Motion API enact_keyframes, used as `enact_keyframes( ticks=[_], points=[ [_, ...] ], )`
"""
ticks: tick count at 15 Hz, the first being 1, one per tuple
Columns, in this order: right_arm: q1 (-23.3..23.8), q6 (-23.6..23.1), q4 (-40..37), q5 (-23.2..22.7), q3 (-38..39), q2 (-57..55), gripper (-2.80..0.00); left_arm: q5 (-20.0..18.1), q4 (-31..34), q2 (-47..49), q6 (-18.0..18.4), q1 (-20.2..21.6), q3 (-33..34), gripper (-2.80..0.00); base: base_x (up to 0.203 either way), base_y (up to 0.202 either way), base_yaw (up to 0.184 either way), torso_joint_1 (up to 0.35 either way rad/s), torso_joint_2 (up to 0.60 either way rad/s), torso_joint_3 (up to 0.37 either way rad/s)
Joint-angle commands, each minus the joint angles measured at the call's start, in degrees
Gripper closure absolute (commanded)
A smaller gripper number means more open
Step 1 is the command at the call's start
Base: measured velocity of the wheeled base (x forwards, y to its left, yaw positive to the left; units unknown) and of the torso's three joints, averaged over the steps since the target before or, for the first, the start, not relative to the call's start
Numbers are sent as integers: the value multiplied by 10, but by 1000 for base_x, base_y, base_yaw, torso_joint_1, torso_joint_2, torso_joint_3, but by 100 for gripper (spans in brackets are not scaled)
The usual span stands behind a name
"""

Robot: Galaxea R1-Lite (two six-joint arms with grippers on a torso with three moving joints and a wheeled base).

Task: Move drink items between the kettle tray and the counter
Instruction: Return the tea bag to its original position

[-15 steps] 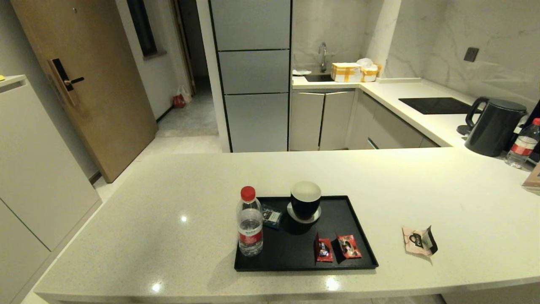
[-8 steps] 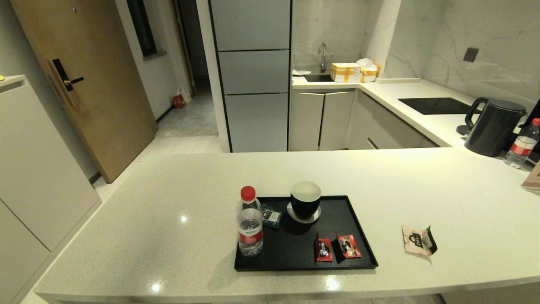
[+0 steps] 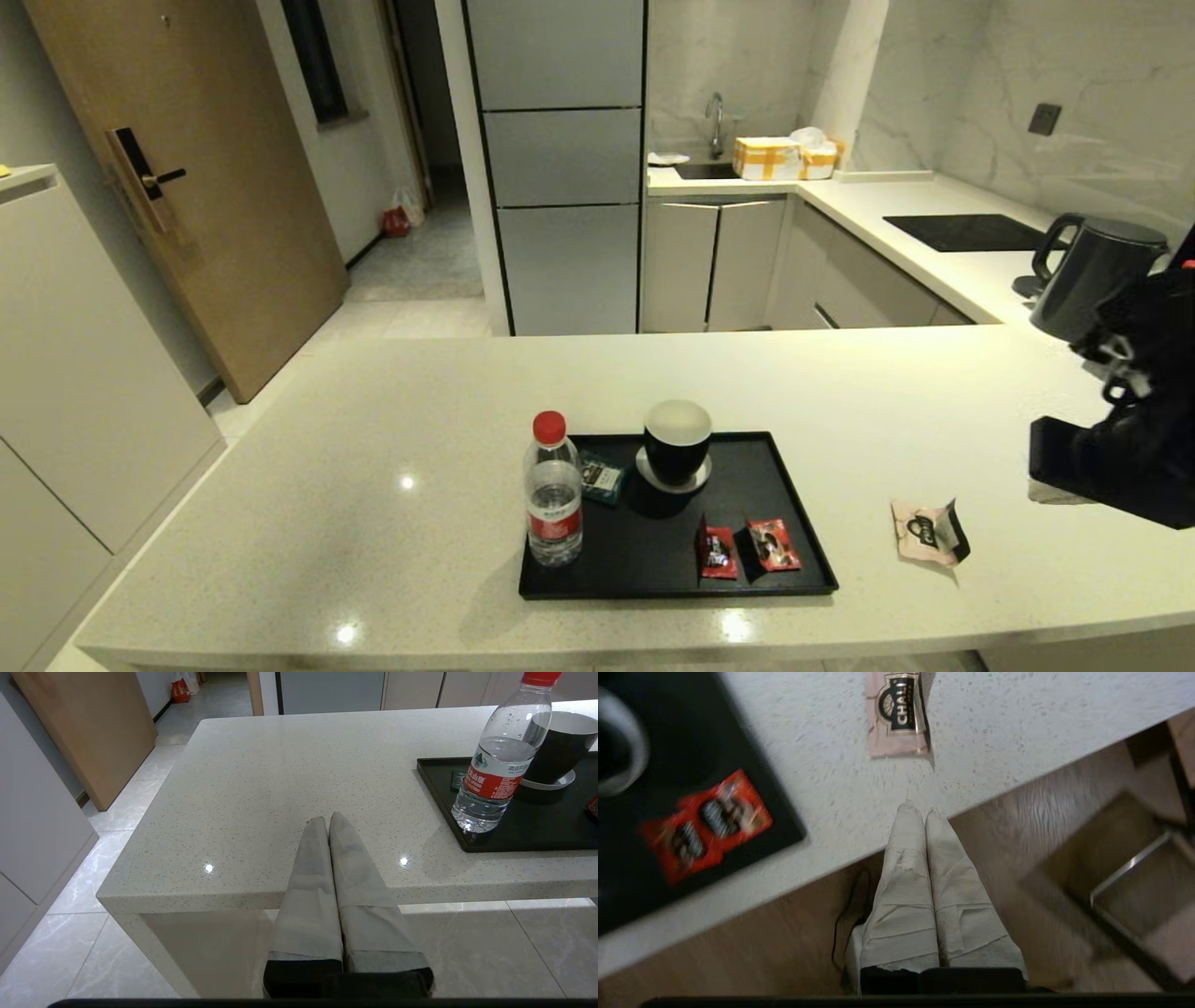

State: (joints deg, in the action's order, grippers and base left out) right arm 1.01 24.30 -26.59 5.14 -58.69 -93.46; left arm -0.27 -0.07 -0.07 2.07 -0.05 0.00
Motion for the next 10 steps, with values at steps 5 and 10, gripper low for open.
enact_keyframes(
  ticks=[5,10],
  points=[
    [12,61,-11,5,-91,-247,0,0,0,1,0,0,0,0,0,0,0,0,0,0],
    [32,72,-9,6,-107,-267,-280,0,0,1,0,0,0,0,0,0,0,0,0,0]
  ],
)
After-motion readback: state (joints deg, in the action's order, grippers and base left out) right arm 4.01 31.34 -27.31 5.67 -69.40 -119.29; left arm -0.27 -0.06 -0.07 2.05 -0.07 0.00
